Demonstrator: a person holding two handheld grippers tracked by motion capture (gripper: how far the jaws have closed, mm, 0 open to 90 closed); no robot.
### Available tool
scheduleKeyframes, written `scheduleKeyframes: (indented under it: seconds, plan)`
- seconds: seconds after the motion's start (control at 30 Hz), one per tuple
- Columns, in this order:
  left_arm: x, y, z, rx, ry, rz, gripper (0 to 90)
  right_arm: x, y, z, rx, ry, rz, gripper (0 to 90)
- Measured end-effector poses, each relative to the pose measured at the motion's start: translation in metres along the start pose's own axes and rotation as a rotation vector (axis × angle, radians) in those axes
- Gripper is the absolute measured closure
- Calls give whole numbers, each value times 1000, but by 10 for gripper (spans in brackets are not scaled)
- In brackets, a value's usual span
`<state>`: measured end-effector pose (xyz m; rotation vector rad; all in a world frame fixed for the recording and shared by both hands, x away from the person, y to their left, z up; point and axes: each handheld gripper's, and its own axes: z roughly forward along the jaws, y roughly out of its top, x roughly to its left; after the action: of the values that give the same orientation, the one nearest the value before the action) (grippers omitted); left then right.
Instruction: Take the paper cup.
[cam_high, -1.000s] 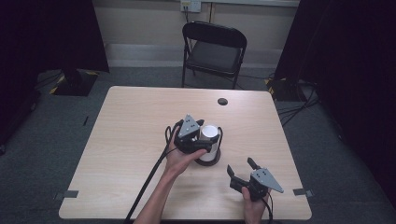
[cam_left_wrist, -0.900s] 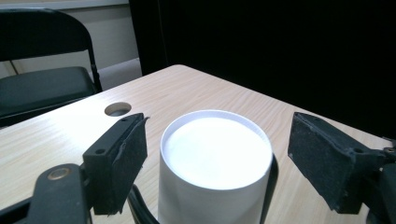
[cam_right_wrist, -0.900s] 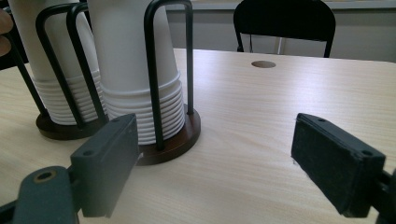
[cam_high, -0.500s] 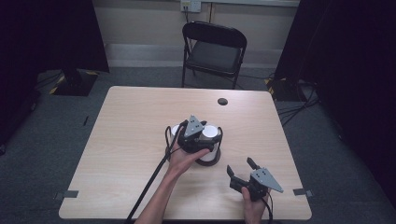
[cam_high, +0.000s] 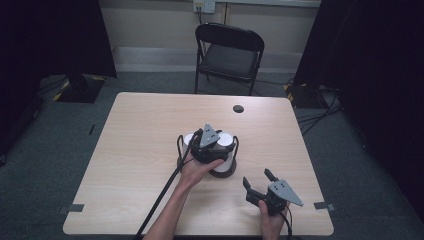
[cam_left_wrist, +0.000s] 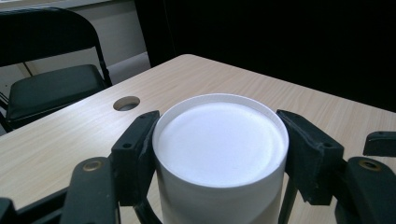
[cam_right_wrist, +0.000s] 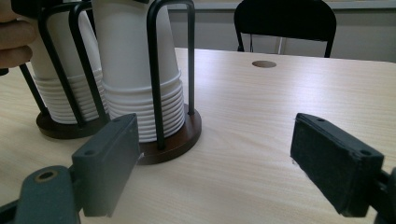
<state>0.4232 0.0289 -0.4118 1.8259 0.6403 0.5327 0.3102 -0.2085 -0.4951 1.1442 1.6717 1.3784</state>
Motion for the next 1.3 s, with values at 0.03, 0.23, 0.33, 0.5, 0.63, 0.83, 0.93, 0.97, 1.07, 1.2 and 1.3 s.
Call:
scheduleKeyframes:
  seconds: [0.03,0.23,0.33,0.5,0.63,0.83,0.93,0.97,1.07,1.2,1.3]
  plan:
    - [0,0,0,-6,-2,3,336,0,0,0,1,1,-1,152]
    - [-2,3,-2,-34,0,-8,339,0,0,0,0,1,0,153]
    - [-3,4,-3,-44,2,-6,340,0,0,0,1,0,0,153]
    - [-1,4,-4,-47,-2,-19,341,0,0,0,0,-1,0,153]
    - [0,5,-5,-53,-4,-28,342,0,0,0,2,1,0,153]
    - [1,6,-7,-72,-5,-40,343,0,0,0,1,0,1,153]
    - [1,7,-8,-79,-9,-41,344,0,0,0,1,-1,1,154]
    - [1,7,-8,-84,-11,-44,344,0,0,0,1,-1,0,154]
    - [2,8,-10,-90,-9,-49,344,0,0,0,2,0,1,154]
    - [3,9,-11,-95,-1,-48,344,0,0,0,3,0,1,154]
    - [2,10,-13,-104,-1,-55,344,0,0,0,3,-1,1,154]
